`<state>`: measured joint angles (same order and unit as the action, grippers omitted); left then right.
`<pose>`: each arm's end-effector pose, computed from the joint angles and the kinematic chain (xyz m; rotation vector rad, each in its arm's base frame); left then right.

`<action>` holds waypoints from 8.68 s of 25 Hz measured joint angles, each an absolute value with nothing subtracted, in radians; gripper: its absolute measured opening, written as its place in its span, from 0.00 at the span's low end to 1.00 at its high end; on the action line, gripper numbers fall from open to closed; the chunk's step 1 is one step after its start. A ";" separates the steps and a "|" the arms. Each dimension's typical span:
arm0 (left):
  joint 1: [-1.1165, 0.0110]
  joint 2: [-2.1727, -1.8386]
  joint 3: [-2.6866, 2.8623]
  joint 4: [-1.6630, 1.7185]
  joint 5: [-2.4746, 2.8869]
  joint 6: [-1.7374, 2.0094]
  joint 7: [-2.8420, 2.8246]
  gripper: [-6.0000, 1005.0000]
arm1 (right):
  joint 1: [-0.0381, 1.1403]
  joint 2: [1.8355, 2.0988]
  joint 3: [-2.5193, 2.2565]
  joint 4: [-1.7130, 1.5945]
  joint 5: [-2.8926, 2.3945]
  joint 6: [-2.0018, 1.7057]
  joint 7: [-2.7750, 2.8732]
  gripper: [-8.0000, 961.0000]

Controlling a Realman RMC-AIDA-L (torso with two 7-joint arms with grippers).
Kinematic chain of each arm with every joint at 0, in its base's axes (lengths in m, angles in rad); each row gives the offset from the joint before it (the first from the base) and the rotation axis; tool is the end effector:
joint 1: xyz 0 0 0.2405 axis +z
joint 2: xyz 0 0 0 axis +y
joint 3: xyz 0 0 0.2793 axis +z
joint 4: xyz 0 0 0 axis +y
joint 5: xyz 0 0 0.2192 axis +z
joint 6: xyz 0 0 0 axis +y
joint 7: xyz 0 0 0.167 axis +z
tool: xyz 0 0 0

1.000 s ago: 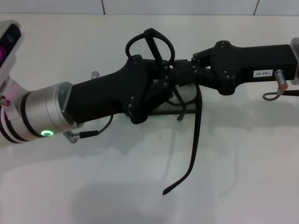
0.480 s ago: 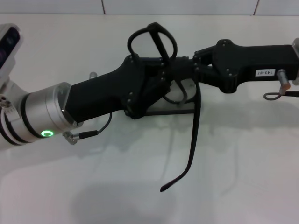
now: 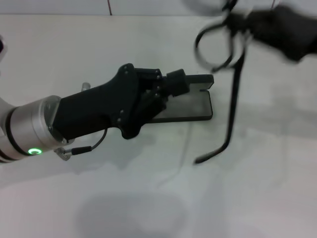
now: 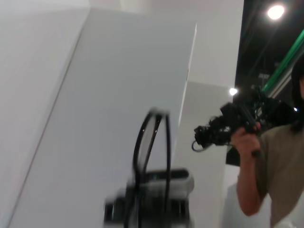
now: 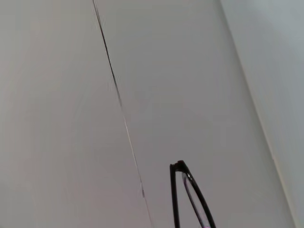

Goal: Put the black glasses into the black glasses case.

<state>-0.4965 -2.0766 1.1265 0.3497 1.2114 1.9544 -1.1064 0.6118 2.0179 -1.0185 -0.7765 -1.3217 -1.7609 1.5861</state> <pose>-0.2024 0.2882 -0.0322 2.6019 0.3252 1.7286 0.1397 0.3666 0.0280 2.7658 -0.3137 -1.4354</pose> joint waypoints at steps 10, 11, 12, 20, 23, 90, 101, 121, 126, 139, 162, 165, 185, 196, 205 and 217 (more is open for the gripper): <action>-0.597 -2.094 1.137 0.341 1.369 1.974 -1.070 0.04 | 0.663 2.027 -1.018 -0.647 -1.031 -1.744 1.434 0.04; -0.600 -2.098 1.137 0.332 1.352 1.985 -1.055 0.04 | 0.689 2.027 -1.041 -0.599 -1.027 -1.720 1.400 0.04; -0.600 -2.100 1.138 0.324 1.332 1.996 -1.043 0.04 | 0.713 2.027 -1.066 -0.555 -1.025 -1.693 1.369 0.04; -0.559 -2.101 1.139 0.270 1.117 2.031 -1.022 0.04 | 0.788 2.027 -1.315 -0.449 -1.026 -1.519 1.245 0.04; -0.544 -2.097 1.133 0.255 1.087 2.020 -1.024 0.04 | 0.792 2.027 -1.402 -0.458 -1.024 -1.487 1.247 0.04; -0.366 -2.022 1.114 0.305 1.094 1.952 -1.025 0.05 | 0.828 2.028 -1.850 -0.970 -2.105 -0.789 1.883 0.04; -0.371 -2.022 1.115 0.305 1.094 1.941 -1.025 0.05 | 0.837 2.028 -1.850 -0.940 -2.104 -0.778 1.884 0.04; -0.364 -2.023 1.120 0.305 1.095 1.940 -1.025 0.06 | 0.819 2.028 -1.862 -0.987 -2.105 -0.789 1.922 0.09; -0.368 -2.023 1.117 0.305 1.095 1.940 -1.028 0.06 | 0.791 2.028 -1.862 -1.011 -2.092 -0.808 1.934 0.09; -0.481 -1.978 1.114 0.318 1.089 1.817 -1.134 0.06 | 0.515 2.023 -1.843 -1.244 -1.893 -0.833 1.926 0.09; -0.773 -1.979 1.118 0.417 1.680 1.163 -1.508 0.13 | 0.342 2.025 -1.736 -1.127 -1.514 -1.135 1.570 0.09; -0.775 -1.983 1.121 0.420 1.696 1.155 -1.518 0.13 | 0.344 2.025 -1.736 -1.125 -1.514 -1.129 1.565 0.09; -0.788 -2.008 1.122 0.419 1.780 1.127 -1.544 0.15 | 0.388 2.026 -1.721 -1.061 -1.498 -1.129 1.562 0.10; -0.795 -2.022 1.125 0.421 1.844 1.187 -1.562 0.16 | 0.390 2.022 -1.726 -1.061 -1.501 -1.174 1.561 0.10; -0.777 -2.036 1.124 0.455 1.863 1.203 -1.569 0.17 | 0.391 2.023 -1.723 -1.060 -1.505 -1.197 1.553 0.10; -0.775 -2.064 1.123 0.474 1.927 1.207 -1.568 0.18 | 0.390 2.025 -1.728 -1.052 -1.501 -1.202 1.548 0.10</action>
